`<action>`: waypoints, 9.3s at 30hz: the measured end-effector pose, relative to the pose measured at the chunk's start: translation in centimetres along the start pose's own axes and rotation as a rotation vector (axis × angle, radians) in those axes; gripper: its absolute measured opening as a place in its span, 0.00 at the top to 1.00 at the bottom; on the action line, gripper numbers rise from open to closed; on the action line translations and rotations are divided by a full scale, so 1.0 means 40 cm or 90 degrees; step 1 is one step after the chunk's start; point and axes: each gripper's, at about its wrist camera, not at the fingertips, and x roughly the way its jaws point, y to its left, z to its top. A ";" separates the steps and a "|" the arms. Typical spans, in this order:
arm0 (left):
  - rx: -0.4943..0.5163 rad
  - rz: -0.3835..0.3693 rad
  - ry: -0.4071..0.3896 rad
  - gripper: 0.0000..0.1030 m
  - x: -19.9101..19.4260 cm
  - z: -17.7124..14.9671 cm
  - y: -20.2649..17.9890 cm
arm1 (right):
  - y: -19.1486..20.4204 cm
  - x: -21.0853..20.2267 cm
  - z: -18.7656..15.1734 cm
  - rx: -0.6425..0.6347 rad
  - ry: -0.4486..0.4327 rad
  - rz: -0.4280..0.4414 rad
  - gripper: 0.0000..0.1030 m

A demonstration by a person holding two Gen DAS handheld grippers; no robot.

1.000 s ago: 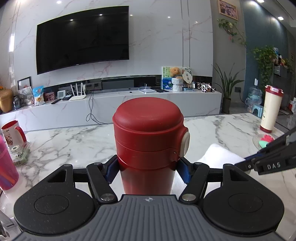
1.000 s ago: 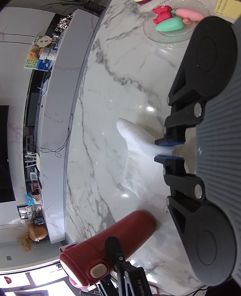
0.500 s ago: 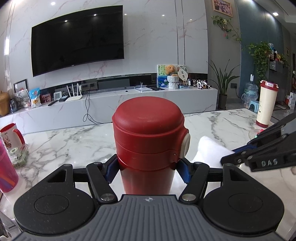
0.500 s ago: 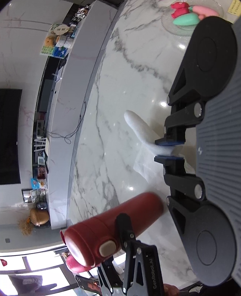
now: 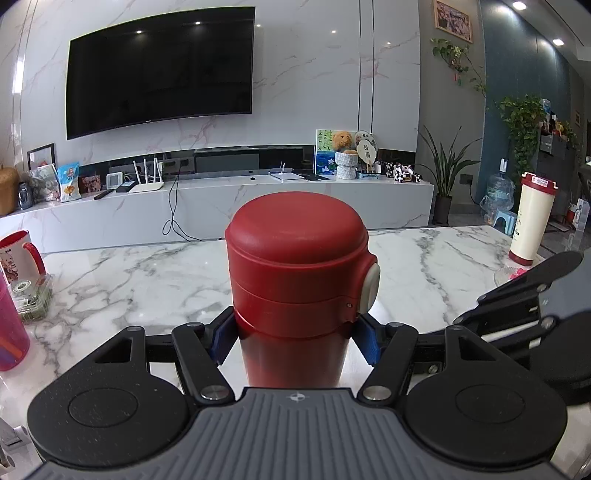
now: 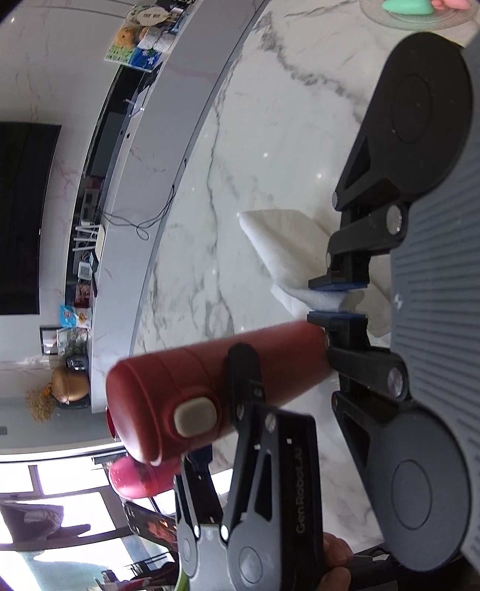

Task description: Clean container

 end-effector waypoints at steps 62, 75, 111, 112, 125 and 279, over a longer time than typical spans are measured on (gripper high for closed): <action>-0.007 -0.008 0.050 0.38 0.014 -0.007 -0.014 | 0.018 0.089 -0.063 -0.148 0.118 0.018 0.61; -0.004 -0.008 0.042 0.39 0.015 -0.005 -0.014 | -0.020 0.030 -0.014 -0.048 0.051 0.030 0.43; -0.015 -0.003 0.053 0.39 0.017 0.008 -0.013 | -0.058 0.152 -0.031 0.125 0.077 -0.109 0.39; -0.015 -0.003 0.053 0.39 0.017 0.008 -0.012 | -0.056 0.152 -0.031 0.122 0.077 -0.107 0.42; -0.019 -0.006 0.062 0.39 0.023 0.006 -0.007 | -0.050 0.133 -0.023 0.101 0.083 -0.069 0.77; 0.030 -0.032 -0.021 0.38 -0.019 0.011 -0.008 | 0.118 -0.094 0.306 -0.091 -0.061 0.057 0.79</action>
